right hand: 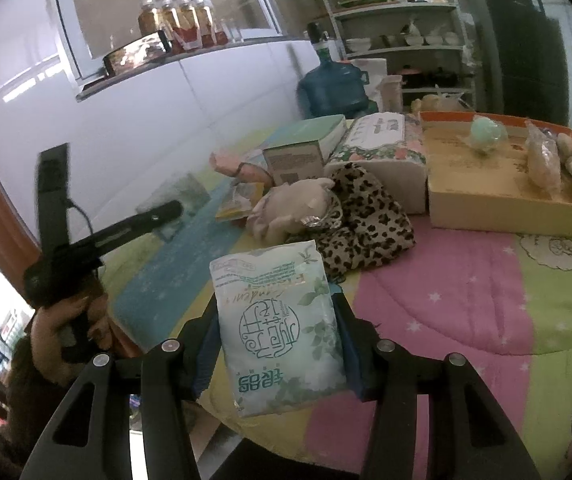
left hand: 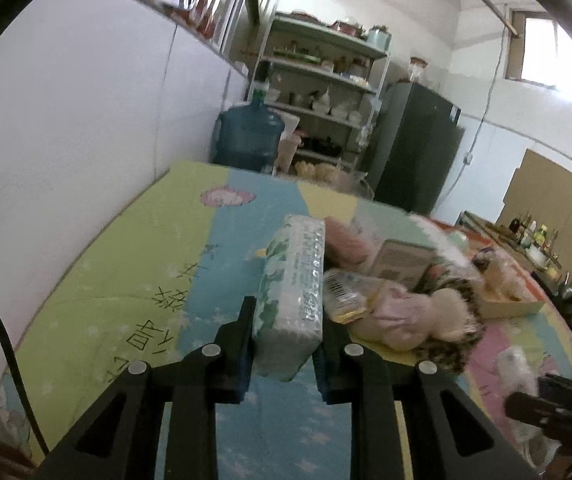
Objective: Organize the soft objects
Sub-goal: 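Carry the tissue pack and printed packet in both grippers over the tray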
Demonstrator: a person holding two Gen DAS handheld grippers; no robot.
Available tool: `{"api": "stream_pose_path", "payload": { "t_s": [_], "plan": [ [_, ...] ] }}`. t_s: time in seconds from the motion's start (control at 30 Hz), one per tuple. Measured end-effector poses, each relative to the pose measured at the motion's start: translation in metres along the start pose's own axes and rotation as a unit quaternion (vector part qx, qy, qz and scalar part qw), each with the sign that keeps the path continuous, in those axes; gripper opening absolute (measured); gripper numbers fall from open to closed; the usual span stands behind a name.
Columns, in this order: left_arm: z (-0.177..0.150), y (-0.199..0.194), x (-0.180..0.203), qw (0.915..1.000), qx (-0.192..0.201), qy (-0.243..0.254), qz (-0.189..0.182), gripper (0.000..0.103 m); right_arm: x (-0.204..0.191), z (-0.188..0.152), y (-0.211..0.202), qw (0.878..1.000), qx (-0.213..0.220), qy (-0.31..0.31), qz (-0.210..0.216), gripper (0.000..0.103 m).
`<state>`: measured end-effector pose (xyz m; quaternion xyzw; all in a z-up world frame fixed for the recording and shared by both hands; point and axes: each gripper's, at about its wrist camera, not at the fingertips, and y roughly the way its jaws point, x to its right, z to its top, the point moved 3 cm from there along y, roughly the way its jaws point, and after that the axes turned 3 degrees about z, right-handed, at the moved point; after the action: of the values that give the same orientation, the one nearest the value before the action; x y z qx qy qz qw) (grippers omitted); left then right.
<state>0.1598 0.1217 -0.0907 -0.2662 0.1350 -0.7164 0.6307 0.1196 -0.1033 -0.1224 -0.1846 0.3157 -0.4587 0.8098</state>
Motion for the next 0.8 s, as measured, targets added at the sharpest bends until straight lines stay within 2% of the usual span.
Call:
{"api": "stream_pose_path", "payload": {
  "t_s": [0.13,0.33,0.8],
  "plan": [
    [0.001,-0.022,0.022,0.9997,0.02,0.017,-0.004,0.025,0.002,0.0,-0.003,1.0,0.006,0.004,-0.001,0.053],
    [0.001,-0.042,0.062,0.9985,0.029,0.031,-0.033,0.025,0.006,0.002,-0.016,1.0,0.022,0.008,-0.006,0.053],
    [-0.014,-0.043,0.138,0.9953,0.018,0.058,-0.076,0.025,0.033,0.005,-0.076,0.995,0.091,0.025,-0.037,0.053]
  ]
}}
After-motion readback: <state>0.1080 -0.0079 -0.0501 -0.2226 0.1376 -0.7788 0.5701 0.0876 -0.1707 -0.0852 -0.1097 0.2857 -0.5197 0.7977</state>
